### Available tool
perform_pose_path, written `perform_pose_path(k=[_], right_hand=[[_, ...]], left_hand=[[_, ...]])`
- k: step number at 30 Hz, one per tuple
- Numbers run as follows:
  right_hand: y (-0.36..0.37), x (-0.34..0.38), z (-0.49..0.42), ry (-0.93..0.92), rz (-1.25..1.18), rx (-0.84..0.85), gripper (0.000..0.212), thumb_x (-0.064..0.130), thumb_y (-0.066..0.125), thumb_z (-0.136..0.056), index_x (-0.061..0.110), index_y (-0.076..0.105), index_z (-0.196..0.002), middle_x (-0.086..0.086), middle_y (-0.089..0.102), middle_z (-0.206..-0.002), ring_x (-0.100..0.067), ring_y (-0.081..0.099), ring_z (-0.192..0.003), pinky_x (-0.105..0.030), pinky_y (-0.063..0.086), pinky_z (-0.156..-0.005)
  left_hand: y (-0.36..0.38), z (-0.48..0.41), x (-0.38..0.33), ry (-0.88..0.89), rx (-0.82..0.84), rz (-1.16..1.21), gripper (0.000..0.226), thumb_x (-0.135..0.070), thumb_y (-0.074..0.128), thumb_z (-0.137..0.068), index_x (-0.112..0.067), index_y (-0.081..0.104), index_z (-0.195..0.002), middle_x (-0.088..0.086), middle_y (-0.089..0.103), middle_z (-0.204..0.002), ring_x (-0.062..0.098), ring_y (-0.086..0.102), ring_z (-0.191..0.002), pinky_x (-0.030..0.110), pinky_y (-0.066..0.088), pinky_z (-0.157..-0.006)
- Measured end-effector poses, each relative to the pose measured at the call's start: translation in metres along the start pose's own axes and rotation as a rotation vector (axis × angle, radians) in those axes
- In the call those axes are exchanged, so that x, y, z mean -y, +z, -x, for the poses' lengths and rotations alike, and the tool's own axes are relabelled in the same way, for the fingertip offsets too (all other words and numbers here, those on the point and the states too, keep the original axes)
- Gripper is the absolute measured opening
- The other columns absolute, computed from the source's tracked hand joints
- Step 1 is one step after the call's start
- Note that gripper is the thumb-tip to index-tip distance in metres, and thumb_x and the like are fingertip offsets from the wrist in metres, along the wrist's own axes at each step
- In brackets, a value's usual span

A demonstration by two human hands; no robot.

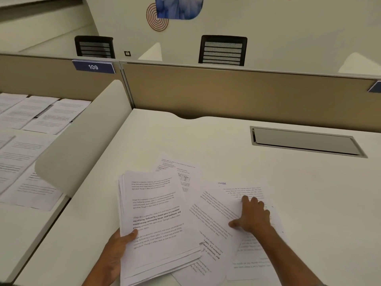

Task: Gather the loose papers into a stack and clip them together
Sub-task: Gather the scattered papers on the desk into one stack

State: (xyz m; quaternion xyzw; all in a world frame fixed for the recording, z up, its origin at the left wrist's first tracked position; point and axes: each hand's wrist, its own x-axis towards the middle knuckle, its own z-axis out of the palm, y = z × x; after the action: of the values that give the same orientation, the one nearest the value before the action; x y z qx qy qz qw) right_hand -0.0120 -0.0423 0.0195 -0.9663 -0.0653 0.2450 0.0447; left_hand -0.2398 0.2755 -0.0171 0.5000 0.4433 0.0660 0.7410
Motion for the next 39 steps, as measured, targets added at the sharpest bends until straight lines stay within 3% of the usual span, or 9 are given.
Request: perform_pose_path(k=[6, 16, 20, 25, 28, 32, 36, 39], right_hand=[[0.001, -0.001, 0.003, -0.018, -0.052, -0.013, 0.097, 0.058, 0.084, -0.069, 0.017, 0.038, -0.144, -0.011, 0.041, -0.145, -0.032, 0.039, -0.135, -0.048, 0.043, -0.11], [0.002, 0.0, 0.001, -0.06, -0.022, -0.049, 0.097, 0.055, 0.083, -0.072, 0.014, 0.036, -0.146, -0.01, 0.047, -0.143, -0.03, 0.045, -0.132, -0.043, 0.045, -0.107], [0.002, -0.001, 0.002, -0.035, -0.091, -0.023, 0.092, 0.051, 0.085, -0.071, 0.015, 0.039, -0.143, -0.011, 0.049, -0.14, -0.031, 0.049, -0.129, -0.044, 0.046, -0.107], [0.011, -0.001, 0.007, 0.013, -0.41, -0.101, 0.097, 0.023, 0.093, -0.069, 0.014, 0.036, -0.147, -0.017, 0.038, -0.138, -0.036, 0.049, -0.126, -0.043, 0.052, -0.101], [0.023, -0.001, 0.015, 0.094, -0.807, -0.239, 0.099, 0.008, 0.09, -0.072, 0.013, 0.032, -0.153, -0.02, 0.044, -0.139, -0.036, 0.055, -0.121, -0.038, 0.05, -0.097], [0.046, 0.006, 0.042, 0.334, -1.338, -0.309, 0.063, 0.011, 0.083, -0.082, 0.013, 0.047, -0.134, -0.016, 0.068, -0.122, -0.032, 0.068, -0.104, -0.044, 0.057, -0.091], [0.078, 0.022, 0.075, 0.298, -1.408, -0.14, 0.038, 0.008, 0.072, -0.09, 0.012, 0.061, -0.126, -0.005, 0.073, -0.111, -0.027, 0.07, -0.101, -0.049, 0.058, -0.094], [0.086, 0.026, 0.085, 0.238, -1.38, -0.1, 0.026, 0.006, 0.062, -0.095, 0.019, 0.067, -0.117, 0.002, 0.074, -0.103, -0.022, 0.072, -0.095, -0.042, 0.062, -0.082]], left_hand=[[-0.003, -0.006, 0.005, -0.013, -0.017, -0.04, 0.035, -0.006, 0.068, -0.091, -0.015, 0.067, -0.124, 0.003, 0.082, -0.101, 0.032, 0.073, -0.102, 0.04, 0.055, -0.088], [-0.007, -0.013, 0.011, -0.026, -0.001, -0.065, 0.038, -0.007, 0.067, -0.093, -0.012, 0.065, -0.13, 0.015, 0.075, -0.121, 0.038, 0.069, -0.113, 0.053, 0.049, -0.105], [-0.008, -0.012, 0.01, -0.036, 0.022, -0.067, 0.037, -0.008, 0.067, -0.093, -0.013, 0.066, -0.13, 0.013, 0.076, -0.121, 0.038, 0.069, -0.113, 0.053, 0.05, -0.104], [-0.008, -0.011, 0.011, -0.045, 0.025, -0.057, 0.033, -0.007, 0.066, -0.093, -0.013, 0.067, -0.126, 0.013, 0.077, -0.119, 0.039, 0.07, -0.112, 0.056, 0.05, -0.104], [-0.008, -0.011, 0.011, -0.038, 0.019, -0.05, 0.033, -0.008, 0.067, -0.093, -0.014, 0.068, -0.125, 0.012, 0.078, -0.118, 0.039, 0.07, -0.112, 0.057, 0.05, -0.104], [-0.007, -0.01, 0.011, -0.034, 0.013, -0.05, 0.032, -0.008, 0.068, -0.091, -0.015, 0.069, -0.123, 0.01, 0.079, -0.114, 0.038, 0.072, -0.109, 0.054, 0.053, -0.099], [-0.007, -0.009, 0.009, -0.041, 0.013, -0.053, 0.029, -0.009, 0.07, -0.09, -0.016, 0.071, -0.118, 0.01, 0.08, -0.113, 0.037, 0.072, -0.108, 0.05, 0.055, -0.094], [-0.007, -0.008, 0.007, -0.052, 0.028, -0.043, 0.032, -0.008, 0.068, -0.091, -0.015, 0.069, -0.122, 0.011, 0.079, -0.114, 0.038, 0.071, -0.109, 0.054, 0.052, -0.099]])
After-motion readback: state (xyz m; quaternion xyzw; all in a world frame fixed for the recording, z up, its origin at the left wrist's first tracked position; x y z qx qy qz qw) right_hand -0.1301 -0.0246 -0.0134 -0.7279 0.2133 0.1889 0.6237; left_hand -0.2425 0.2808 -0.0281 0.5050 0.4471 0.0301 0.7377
